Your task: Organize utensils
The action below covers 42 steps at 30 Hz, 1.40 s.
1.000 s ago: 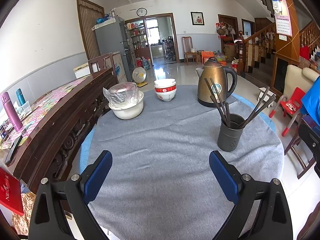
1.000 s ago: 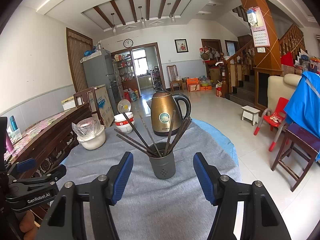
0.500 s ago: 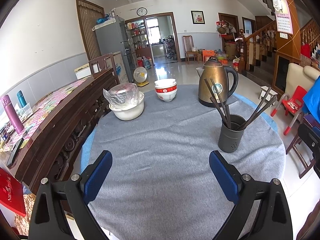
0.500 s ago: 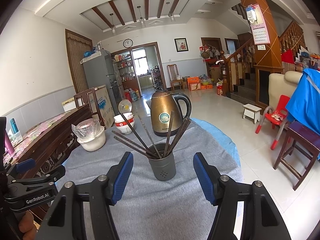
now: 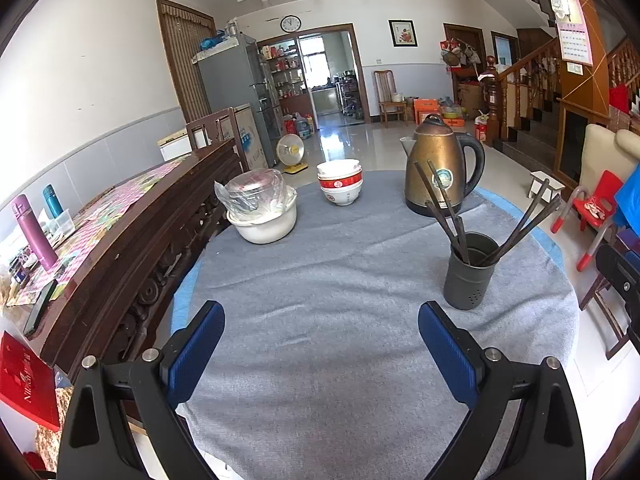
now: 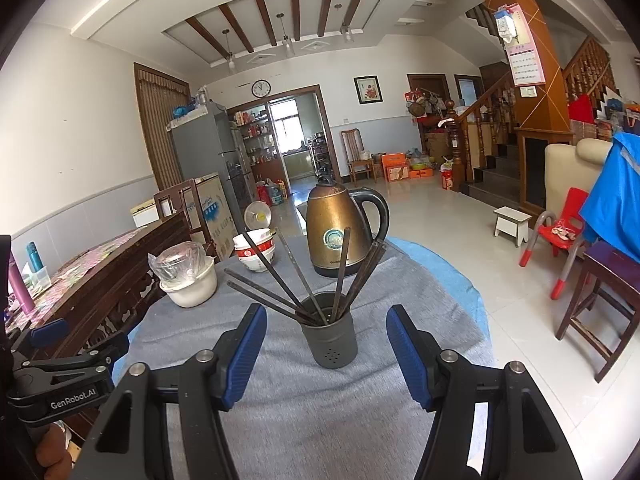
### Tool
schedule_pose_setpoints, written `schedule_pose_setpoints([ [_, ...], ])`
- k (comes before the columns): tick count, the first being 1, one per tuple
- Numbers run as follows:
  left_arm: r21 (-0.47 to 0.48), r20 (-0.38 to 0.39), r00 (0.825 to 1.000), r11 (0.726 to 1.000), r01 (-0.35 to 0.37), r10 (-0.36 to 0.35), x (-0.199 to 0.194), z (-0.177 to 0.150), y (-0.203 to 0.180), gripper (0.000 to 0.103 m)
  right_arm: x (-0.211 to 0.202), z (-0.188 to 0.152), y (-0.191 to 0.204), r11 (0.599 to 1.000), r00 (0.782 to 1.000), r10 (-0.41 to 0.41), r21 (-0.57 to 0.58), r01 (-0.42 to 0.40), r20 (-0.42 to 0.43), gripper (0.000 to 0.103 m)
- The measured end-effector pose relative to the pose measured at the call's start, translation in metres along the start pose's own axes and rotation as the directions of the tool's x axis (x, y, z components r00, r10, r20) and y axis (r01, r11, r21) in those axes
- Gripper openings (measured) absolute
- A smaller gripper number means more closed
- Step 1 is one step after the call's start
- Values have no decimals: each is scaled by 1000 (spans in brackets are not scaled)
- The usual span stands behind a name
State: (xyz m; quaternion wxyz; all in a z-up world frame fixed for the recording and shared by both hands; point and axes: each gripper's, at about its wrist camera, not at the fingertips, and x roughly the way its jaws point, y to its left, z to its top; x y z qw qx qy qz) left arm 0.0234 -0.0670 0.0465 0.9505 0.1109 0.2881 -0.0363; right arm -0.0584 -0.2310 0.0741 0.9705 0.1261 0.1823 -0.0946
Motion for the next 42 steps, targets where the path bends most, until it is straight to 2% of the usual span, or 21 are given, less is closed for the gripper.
schedule_pose_setpoints([
  [15,-29,-5,1000,999,-23,23,3,4,15,97,15,3,8,1000,1000,19,-8,-19,-15,66],
  [29,-26,14,1000,1000,15,-15,7,13,16,97,17,4,17,999,1000,-20,-28,20,-15,66],
  [38,-31,-12,999,999,41,-42,27,17,9,97,34,2,8,998,998,-54,-26,53,-43,66],
  [42,-72,-72,994,995,74,-79,59,12,15,97,55,-4,-10,997,995,-77,-4,77,-69,66],
])
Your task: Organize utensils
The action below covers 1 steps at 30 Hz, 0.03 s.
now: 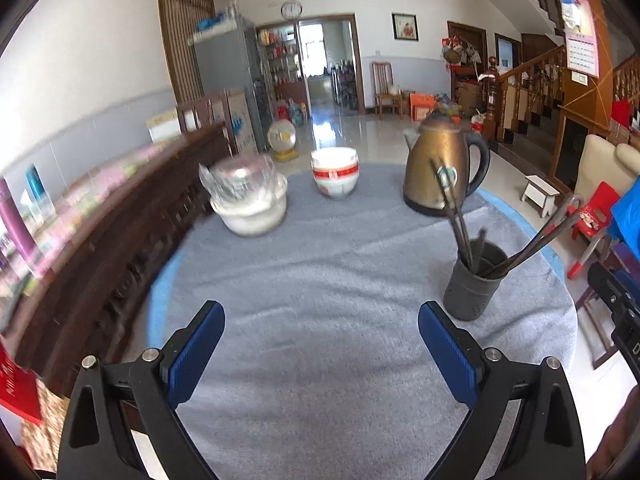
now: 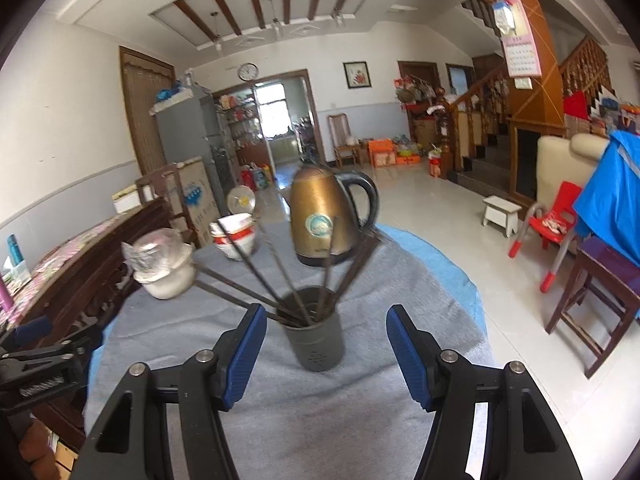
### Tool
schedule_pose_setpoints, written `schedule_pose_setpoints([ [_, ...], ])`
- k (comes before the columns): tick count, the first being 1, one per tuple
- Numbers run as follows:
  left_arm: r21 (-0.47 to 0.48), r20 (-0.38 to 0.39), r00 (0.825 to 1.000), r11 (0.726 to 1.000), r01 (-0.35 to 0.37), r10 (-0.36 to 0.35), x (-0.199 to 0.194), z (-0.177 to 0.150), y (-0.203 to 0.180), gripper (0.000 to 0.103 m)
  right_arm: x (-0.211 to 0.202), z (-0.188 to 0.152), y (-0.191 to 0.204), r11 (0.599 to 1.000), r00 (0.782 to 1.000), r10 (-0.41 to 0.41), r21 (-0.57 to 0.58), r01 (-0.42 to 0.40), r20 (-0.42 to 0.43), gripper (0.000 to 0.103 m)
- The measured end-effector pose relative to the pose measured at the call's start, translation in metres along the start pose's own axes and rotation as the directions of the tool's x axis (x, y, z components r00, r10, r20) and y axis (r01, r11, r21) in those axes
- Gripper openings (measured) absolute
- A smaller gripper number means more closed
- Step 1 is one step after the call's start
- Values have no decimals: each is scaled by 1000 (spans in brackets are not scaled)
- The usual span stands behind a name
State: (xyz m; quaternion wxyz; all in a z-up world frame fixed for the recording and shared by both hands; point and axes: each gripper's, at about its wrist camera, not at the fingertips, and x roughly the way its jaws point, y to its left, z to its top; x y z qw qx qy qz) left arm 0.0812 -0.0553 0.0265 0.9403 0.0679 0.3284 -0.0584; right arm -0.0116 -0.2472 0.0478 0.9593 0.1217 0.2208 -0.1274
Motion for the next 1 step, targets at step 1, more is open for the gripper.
schedule_pose_setpoints([
  [1,-25,-17,1000,1000,1,-1,12,-2,6,97,12,-4,-7,1000,1000,-20,-2,20,-15,66],
])
